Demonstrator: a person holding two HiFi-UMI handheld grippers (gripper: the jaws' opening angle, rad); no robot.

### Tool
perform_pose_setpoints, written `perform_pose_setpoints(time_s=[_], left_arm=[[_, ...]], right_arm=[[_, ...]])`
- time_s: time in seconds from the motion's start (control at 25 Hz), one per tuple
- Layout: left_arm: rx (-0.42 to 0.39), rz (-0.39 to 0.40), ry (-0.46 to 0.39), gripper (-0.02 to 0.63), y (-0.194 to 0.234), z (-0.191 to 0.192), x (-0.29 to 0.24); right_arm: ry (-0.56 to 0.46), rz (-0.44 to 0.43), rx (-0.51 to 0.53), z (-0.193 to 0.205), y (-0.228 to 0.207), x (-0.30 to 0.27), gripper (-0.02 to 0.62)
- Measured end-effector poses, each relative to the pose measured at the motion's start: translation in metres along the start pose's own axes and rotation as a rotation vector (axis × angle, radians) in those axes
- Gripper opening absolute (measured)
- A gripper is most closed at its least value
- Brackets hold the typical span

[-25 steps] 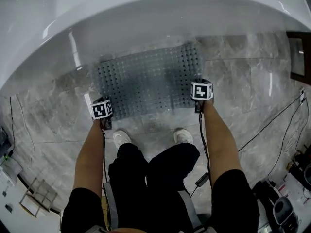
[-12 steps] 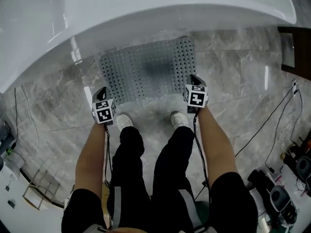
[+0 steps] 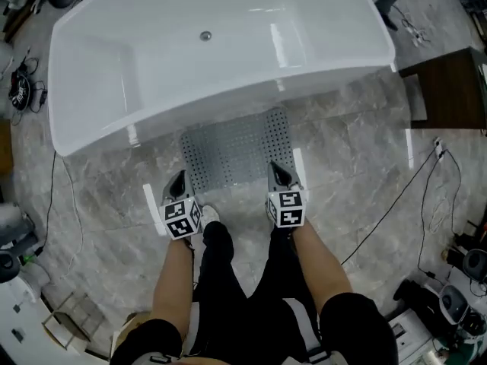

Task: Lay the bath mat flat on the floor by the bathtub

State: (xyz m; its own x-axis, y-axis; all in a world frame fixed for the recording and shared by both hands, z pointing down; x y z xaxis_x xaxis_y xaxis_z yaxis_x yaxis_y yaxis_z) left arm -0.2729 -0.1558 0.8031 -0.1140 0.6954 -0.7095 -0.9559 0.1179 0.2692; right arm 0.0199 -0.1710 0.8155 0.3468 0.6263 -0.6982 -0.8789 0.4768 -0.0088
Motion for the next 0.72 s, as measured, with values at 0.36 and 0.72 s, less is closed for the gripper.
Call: perform_pose_setpoints(time_s=[0.36, 0.72], left_arm=[[0.018, 0.154, -0.203, 0.005, -0.095, -0.150, 0.142], [-0.061, 0.197, -0.471, 0.004, -0.144, -0.281, 0.279]], right_arm=[[-0.352, 0.062, 0.014, -0.191, 0.015, 0.143, 0.006], [-0.626, 0.196, 0.036, -0.339, -0.011, 0.269, 0.005]])
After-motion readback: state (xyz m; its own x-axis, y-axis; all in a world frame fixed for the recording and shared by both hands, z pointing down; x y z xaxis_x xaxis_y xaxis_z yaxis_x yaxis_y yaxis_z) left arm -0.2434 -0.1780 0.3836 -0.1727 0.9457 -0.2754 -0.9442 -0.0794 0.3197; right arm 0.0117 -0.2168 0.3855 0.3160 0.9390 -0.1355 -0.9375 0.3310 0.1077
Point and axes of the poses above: the fingertips, and each gripper's own axes: x backward along the fingers, y to its left, z out of its underside, the point moved 5 cm from there along x, backward along the fingers, and after that the axes turned 13 degrees about x, right-handed, at the moved point
